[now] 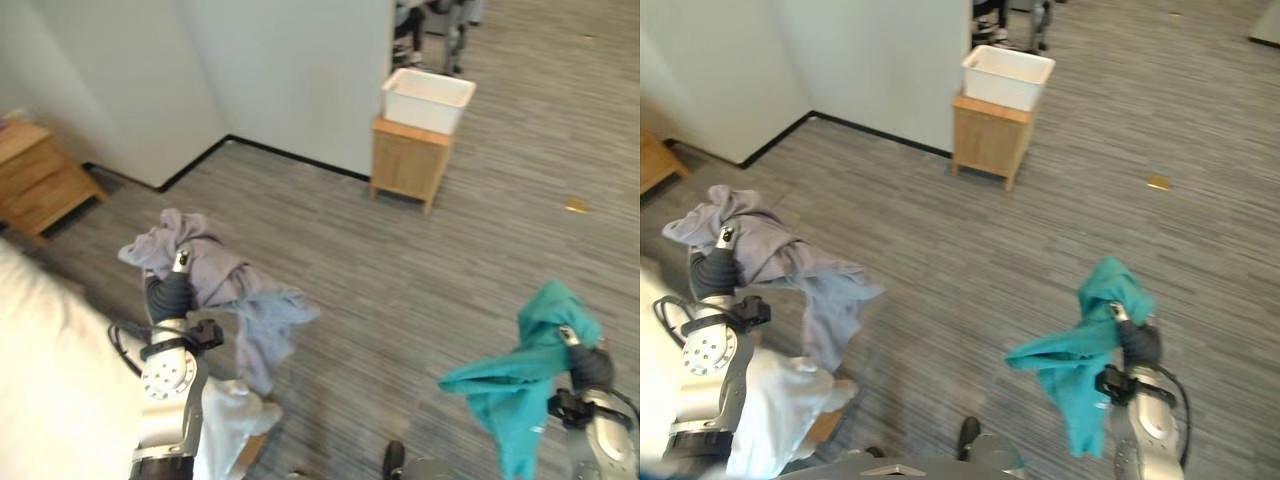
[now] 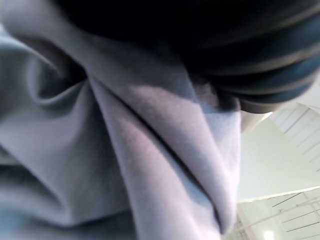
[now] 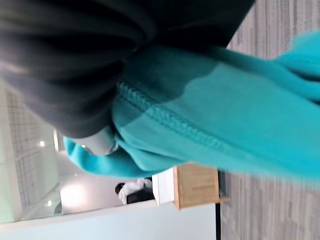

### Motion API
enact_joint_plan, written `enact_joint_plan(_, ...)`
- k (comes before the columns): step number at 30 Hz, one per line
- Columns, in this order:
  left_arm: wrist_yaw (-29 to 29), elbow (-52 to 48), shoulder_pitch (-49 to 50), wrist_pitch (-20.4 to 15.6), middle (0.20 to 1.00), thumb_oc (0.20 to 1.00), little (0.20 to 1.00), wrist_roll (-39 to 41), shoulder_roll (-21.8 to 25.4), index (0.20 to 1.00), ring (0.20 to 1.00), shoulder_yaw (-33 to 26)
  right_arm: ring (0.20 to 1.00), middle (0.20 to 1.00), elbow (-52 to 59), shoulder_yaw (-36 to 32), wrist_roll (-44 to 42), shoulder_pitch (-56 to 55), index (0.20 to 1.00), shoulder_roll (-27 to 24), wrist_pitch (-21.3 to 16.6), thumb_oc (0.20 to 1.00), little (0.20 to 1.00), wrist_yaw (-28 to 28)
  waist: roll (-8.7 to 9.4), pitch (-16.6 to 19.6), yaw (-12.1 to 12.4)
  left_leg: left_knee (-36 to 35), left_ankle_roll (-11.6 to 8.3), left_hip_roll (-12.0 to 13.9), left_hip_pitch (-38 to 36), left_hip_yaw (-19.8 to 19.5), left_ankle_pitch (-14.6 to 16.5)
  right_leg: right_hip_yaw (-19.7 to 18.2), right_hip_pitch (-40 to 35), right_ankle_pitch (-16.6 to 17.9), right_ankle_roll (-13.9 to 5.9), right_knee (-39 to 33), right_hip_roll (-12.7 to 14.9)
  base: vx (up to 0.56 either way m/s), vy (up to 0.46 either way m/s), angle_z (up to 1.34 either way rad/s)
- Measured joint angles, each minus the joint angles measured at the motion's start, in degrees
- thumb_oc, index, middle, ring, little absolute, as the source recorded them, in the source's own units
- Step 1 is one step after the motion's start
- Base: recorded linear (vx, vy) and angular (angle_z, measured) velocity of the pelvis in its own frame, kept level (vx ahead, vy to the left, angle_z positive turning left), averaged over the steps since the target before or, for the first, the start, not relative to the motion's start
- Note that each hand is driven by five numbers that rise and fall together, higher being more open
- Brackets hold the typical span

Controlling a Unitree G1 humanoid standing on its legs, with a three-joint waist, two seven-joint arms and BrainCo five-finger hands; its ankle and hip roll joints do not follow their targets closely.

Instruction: Pick up bed clothes into laundry basket.

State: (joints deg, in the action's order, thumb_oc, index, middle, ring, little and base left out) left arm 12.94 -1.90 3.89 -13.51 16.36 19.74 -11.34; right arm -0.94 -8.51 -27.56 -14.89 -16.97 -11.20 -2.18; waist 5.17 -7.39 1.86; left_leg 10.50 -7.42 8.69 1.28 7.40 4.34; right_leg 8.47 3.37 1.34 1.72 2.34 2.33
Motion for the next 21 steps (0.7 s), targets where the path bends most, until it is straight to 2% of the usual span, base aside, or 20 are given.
enact_joint_plan(1, -0.28, 0.64, -0.38, 0.01, 0.200, 0.200, 0.200, 0.71, -0.10, 0.200, 0.200, 0.41, 0.200, 0.200, -0.01, -0.19, -0.04, 1.27, 0.200, -0.06, -0.06, 0.200, 0.200, 0.19, -0.17, -0.15, -0.89, -2.94, -0.12, -0.93, 1.00, -4.07, 0.04, -0.48, -0.96, 0.43, -0.47, -1.73, -0.39, 0.06, -0.019, -0.63)
enact_joint_plan(2, -0.48, 0.75, -0.83, -0.03, 0.200, 0.200, 0.200, 0.89, -0.58, 0.200, 0.200, 0.47, 0.200, 0.200, -0.07, -0.53, -0.08, 1.89, 0.200, -0.15, -0.06, 0.200, 0.200, 0.21, -0.39, -0.25, -1.98, -4.36, 0.96, -1.62, 1.95, -4.88, -0.78, -0.26, -2.07, 0.69, -0.67, -2.64, -0.81, 0.07, -0.011, -0.21)
enact_joint_plan(5, -0.65, 0.62, -1.47, -0.14, 0.200, 0.200, 0.200, 1.04, -0.66, 0.200, 0.200, 0.70, 0.200, 0.200, 0.06, -0.59, -0.06, 1.45, 0.200, -0.24, -0.10, 0.200, 0.200, 0.29, -0.77, -0.30, -2.62, -4.31, 2.65, -4.05, 3.26, -3.22, -2.34, -0.30, -4.54, 0.17, -0.30, -4.34, -2.09, 0.09, 0.021, -0.10)
enact_joint_plan(6, -0.67, 0.50, -1.69, -0.22, 0.200, 0.200, 0.200, 1.32, -0.67, 0.200, 0.200, 0.99, 0.200, 0.200, 0.05, -0.65, -0.01, 1.31, 0.200, -0.30, -0.36, 0.200, 0.200, 0.28, -1.22, -0.34, -2.92, -4.57, 3.23, -5.40, 3.52, -2.58, -2.73, -0.53, -4.61, -0.09, -0.40, -3.95, -2.44, 0.12, 0.077, -0.10)
enact_joint_plan(7, -0.73, 0.43, -1.70, -0.28, 0.200, 0.200, 0.200, 1.41, -0.64, 0.200, 0.200, 1.16, 0.200, 0.200, 0.13, -0.59, -0.01, 1.34, 0.200, -0.69, -0.39, 0.200, 0.200, 0.28, -2.44, -0.59, -2.85, -5.40, 4.47, -6.00, 3.49, -2.70, -3.60, -0.91, -4.33, -0.39, -0.70, -3.32, -3.30, 0.08, 0.041, -0.24)
enact_joint_plan(8, -0.72, 0.44, -1.73, -0.26, 0.200, 0.200, 0.200, 1.43, -0.60, 0.200, 0.200, 1.17, 0.200, 0.200, 0.11, -0.50, -0.02, 1.24, 0.200, -0.42, -0.35, 0.200, 0.200, 0.27, -2.58, -0.74, -2.97, -5.58, 5.22, -6.02, 3.44, -2.73, -4.53, -1.50, -4.14, -0.50, -0.91, -2.98, -3.39, 0.17, 0.100, -0.15)
enact_joint_plan(10, -0.75, 0.37, -1.87, -0.23, 0.200, 0.200, 0.200, 1.45, -0.60, 0.200, 0.200, 2.22, 0.200, 0.200, 0.10, -0.54, -0.02, 0.64, 0.200, -0.06, -0.34, 0.200, 0.200, 0.24, -3.08, -0.97, -3.39, -8.17, 6.31, -6.99, 2.51, -2.76, -7.00, -1.46, -4.21, -0.64, -2.01, -2.92, -2.75, 0.14, 0.088, 0.01)
enact_joint_plan(12, -0.88, 0.34, -1.75, -0.24, 0.200, 0.200, 0.200, 1.46, -0.62, 0.200, 0.200, 2.49, 0.200, 0.200, 0.07, -0.49, 0.01, 0.66, 0.200, -0.05, -0.29, 0.200, 0.200, 0.31, -3.69, -1.16, -3.36, -10.90, 7.26, -8.23, 0.87, -2.44, -8.18, -1.79, -4.60, -0.72, -3.34, -3.37, -1.66, 0.15, 0.098, -0.01)
enact_joint_plan(17, -0.58, 0.23, 0.77, -0.08, 0.200, 0.200, 0.200, 1.52, -0.62, 0.200, 0.200, 0.33, 0.200, 0.200, 0.10, 0.40, 1.28, 3.14, 0.200, -0.08, 0.60, 0.200, 0.200, 0.78, -4.52, -1.71, -2.48, -12.49, 8.74, -9.62, -1.24, -0.34, -7.88, -3.26, -4.25, -1.78, -4.61, -1.40, -0.30, 0.12, 0.131, -0.17)
enact_joint_plan(18, 0.02, 0.59, 0.95, -0.09, 0.200, 0.200, 0.200, 1.50, -0.63, 0.200, 0.200, -0.33, 0.200, 0.200, 0.06, 0.94, 2.34, 4.95, 0.200, -0.15, 0.75, 0.200, 0.200, 0.62, -5.05, -2.51, -1.46, -12.52, 9.71, -9.27, -1.91, 0.72, -7.23, -3.36, -1.94, -2.48, -5.74, 3.16, -0.36, 0.12, 0.156, -0.68)
enact_joint_plan(19, 0.58, 0.89, 0.95, 0.07, 0.200, 0.200, 0.200, 1.49, -0.59, 0.200, 0.200, -0.75, 0.200, 0.200, 0.04, 2.18, 3.44, 7.02, 0.200, -0.41, 0.87, 0.200, 0.200, 0.62, -6.31, -4.18, -0.92, -12.55, 9.84, -8.02, -3.08, 2.74, -6.84, -1.88, 2.42, -3.58, -7.38, 12.58, -0.28, 0.14, 0.082, -0.69)
enact_joint_plan(20, 0.66, 0.96, 0.94, 0.18, 0.200, 0.200, 0.200, 1.49, -0.55, 0.200, 0.200, -0.65, 0.200, 0.200, 0.11, 2.53, 4.19, 7.84, 0.200, -0.42, 0.90, 0.200, 0.200, 0.70, -6.68, -4.63, -0.82, -12.59, 9.92, -7.71, -3.58, 3.19, -6.91, -0.38, 4.31, -4.83, -8.82, 17.05, 0.46, 0.29, 0.023, -0.37)
enact_joint_plan(21, 0.56, 0.96, 0.86, 0.25, 0.200, 0.200, 0.200, 1.45, -0.60, 0.200, 0.200, -0.66, 0.200, 0.200, 0.17, 3.04, 5.13, 7.56, 0.200, -0.51, 0.93, 0.200, 0.200, 1.26, -6.35, -4.98, -1.19, -12.37, 10.95, -8.34, -4.55, 2.79, -5.13, 1.16, 7.68, -6.65, -10.60, 24.20, 2.70, 0.31, 0.015, -0.12)
